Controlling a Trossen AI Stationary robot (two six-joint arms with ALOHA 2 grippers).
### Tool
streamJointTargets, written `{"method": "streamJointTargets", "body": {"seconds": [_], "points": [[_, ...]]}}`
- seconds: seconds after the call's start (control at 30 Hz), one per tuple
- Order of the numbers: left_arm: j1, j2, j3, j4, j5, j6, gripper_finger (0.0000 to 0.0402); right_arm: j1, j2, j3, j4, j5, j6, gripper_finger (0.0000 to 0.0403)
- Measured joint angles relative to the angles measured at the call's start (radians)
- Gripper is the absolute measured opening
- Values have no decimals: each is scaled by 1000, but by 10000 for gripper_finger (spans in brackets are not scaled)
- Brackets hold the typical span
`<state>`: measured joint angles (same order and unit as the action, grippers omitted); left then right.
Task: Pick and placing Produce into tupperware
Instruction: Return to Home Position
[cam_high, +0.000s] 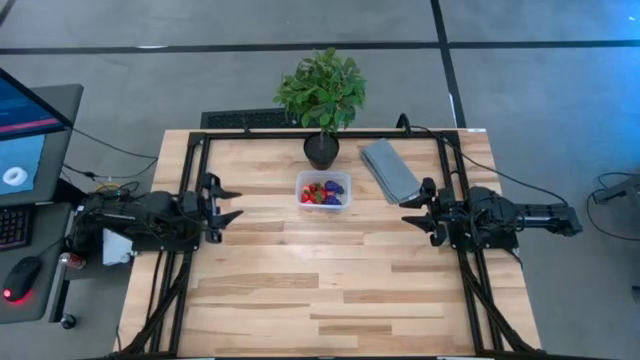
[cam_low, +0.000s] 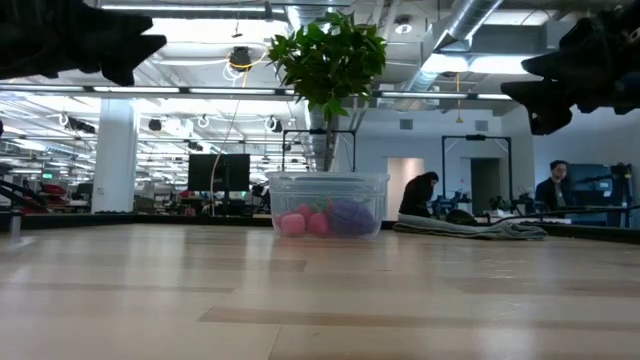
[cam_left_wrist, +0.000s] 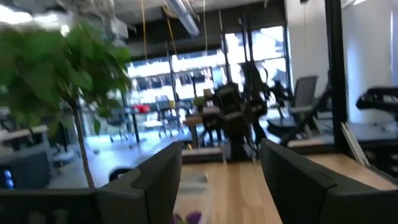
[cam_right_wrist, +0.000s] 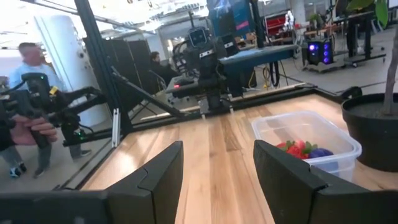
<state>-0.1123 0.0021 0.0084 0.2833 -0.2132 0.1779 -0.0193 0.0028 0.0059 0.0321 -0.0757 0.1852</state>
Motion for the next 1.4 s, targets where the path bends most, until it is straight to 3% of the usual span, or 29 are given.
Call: {"method": "streamJointTargets", "body": {"seconds": [0.57,0.83,1.07,1.4], "points": [[0,0,-1,-208,-48,-138,210,-1,4,0,-10,1,-2,219],[0,5,-2,-213,-33,-145,210,-1,4,0,-10,1,-2,219],[0,5,-2,-233,104,-143,210,-1,4,0,-10,1,-2,219],[0,16,-2,-237,127,-120,210,-1,4,-1,-10,1,-10,219]]}}
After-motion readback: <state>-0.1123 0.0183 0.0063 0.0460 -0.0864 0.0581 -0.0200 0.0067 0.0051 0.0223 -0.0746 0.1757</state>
